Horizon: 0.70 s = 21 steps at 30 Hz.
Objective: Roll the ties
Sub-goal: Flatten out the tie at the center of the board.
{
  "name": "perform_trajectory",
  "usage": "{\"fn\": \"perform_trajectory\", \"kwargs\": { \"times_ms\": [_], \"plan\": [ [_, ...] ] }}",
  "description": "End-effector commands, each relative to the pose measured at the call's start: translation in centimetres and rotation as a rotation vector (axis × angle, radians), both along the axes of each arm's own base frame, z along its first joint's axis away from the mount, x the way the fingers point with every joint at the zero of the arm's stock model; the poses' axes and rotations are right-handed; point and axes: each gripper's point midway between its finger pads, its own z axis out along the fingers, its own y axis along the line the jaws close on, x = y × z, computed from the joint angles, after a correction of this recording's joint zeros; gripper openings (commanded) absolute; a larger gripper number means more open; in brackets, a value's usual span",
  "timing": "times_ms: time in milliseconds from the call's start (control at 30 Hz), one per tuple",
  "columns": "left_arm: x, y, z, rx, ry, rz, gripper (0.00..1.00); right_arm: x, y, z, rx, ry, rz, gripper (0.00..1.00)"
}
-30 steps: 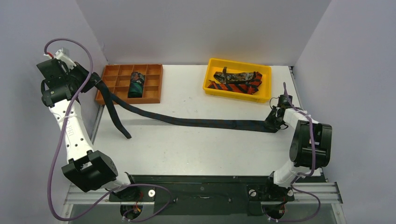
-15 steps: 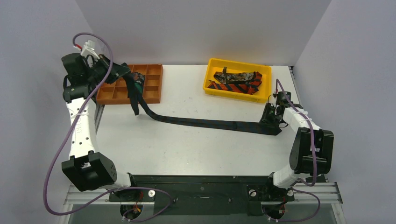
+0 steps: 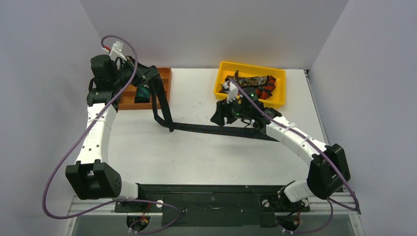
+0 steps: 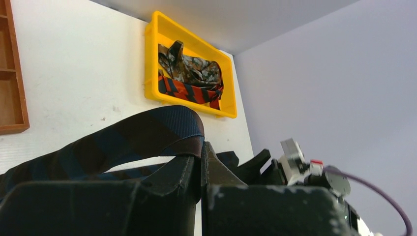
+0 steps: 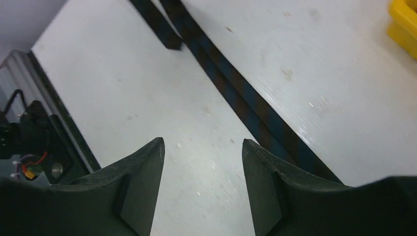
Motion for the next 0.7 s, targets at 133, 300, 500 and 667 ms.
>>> {"fn": "perform_trajectory", "kwargs": {
  "times_ms": [133,300,500,667],
  "plan": [
    [-1.6,-0.9,4.3,-0.063,-0.111,0.011,0.00,2.2,15.7,8.8,0.344,-0.365,0.178,0.67],
    [-3.0,-1.1,5.0,-0.054,-0.137,-0.006,0.00,2.7,20.8,9.3,0.416,-0.432,0.270,0.76],
    [-4.3,-1.2,6.2,-0.039,-0.174,-0.021,0.00,2.8,23.7,7.7,0.430,-0.496,0.302,0.78],
    [-5.0,-1.2,7.2,-0.025,-0.204,-0.034,0.00,1.2,26.3,5.2,0.411,-0.512,0.381,0.79]
  ]
}}
